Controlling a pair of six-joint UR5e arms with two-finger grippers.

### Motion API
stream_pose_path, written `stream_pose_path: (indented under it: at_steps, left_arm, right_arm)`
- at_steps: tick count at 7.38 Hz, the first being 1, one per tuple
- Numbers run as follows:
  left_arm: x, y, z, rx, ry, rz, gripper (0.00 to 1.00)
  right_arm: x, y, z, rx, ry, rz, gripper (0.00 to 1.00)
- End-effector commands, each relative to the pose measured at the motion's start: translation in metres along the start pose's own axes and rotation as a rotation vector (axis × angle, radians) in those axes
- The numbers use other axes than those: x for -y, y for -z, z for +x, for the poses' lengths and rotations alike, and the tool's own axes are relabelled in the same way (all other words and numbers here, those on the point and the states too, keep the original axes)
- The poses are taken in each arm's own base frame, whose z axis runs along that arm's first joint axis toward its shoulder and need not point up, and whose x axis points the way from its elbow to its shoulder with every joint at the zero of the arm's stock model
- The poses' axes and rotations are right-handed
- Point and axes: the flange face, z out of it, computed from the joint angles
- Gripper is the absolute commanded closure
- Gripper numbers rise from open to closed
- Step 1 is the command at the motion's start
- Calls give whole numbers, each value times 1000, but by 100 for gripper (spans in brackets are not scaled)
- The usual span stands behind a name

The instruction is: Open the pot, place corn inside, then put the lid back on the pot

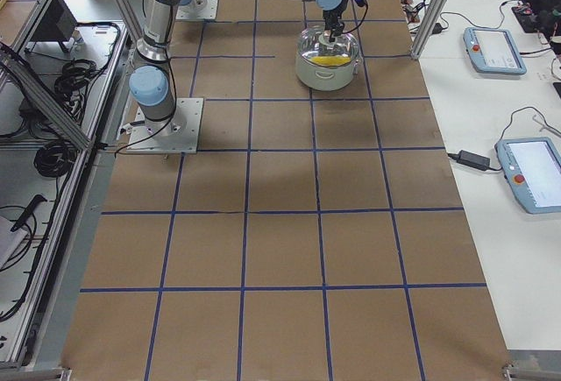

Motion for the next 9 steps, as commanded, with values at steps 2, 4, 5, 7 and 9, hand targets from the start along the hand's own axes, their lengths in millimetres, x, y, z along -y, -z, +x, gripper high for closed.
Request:
stream_pose_path:
  at_steps: [2,4,5,7,9]
  left_arm:
    - [0,0,1,0,-2,0,0]
    - [0,-1,1,0,-2,-2,0]
    - [0,-2,2,0,-2,-5,0]
    - [-1,-2,2,-1,-2,-9,0]
    - [-1,-5,3,1,-2,-11,0]
  right_arm:
    - [-1,7,2,-3,-6,14,0]
    - [-3,17,8,-5,-14,29,0]
    - [-8,24,7,-6,-9,38,0]
    - [-15,9,-4,13,-6,20,0]
    - [-16,5,-9,15,3,26,1]
